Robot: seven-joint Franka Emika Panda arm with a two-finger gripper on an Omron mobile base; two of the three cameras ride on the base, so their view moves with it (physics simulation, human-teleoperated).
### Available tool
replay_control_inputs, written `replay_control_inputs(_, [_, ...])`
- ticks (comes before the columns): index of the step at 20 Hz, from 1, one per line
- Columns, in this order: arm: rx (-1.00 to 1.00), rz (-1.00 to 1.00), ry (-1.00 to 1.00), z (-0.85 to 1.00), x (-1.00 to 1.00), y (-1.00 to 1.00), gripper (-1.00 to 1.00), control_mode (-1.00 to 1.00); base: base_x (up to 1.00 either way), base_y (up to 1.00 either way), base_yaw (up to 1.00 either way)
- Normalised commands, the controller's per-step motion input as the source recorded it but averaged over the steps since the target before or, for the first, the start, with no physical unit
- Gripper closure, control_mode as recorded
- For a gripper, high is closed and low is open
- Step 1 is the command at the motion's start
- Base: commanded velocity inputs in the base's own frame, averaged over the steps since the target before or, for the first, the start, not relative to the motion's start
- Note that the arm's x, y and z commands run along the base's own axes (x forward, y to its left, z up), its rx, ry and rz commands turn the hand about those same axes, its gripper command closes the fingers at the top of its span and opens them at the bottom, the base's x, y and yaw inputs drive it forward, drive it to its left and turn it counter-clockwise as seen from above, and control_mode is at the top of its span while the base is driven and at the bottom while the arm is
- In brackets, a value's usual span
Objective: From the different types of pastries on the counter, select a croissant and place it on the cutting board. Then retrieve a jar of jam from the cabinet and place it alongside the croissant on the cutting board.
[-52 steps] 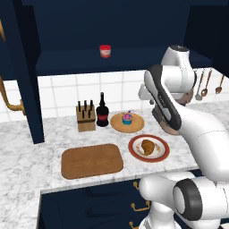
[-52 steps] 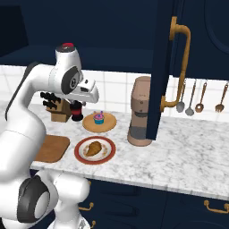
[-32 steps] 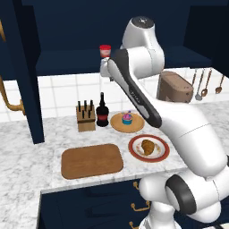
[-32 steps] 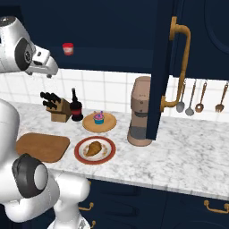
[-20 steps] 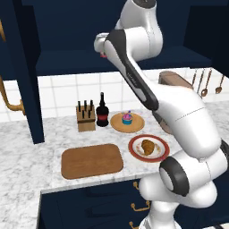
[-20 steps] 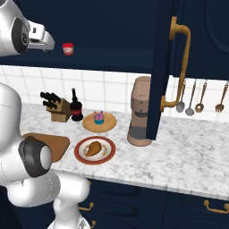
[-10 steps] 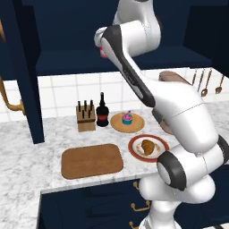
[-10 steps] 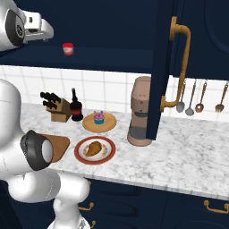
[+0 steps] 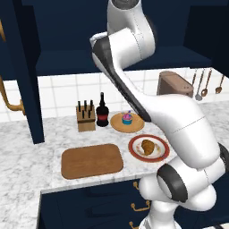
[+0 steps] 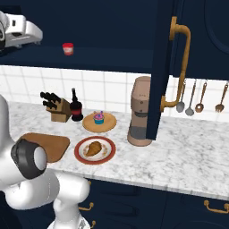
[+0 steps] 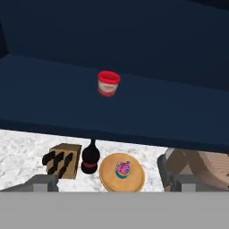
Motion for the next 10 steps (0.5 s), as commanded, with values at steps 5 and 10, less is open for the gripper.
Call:
replay_control_inputs(5, [0.0, -0.07, -0.2, -0.82, 0.29, 0.0, -1.0, -1.0, 0.0, 0.0, 0.0])
replay_control_inputs(10, [0.1, 0.05, 0.05, -0.09, 0.68, -0.01, -1.0, -1.0, 0.0, 0.0, 0.0])
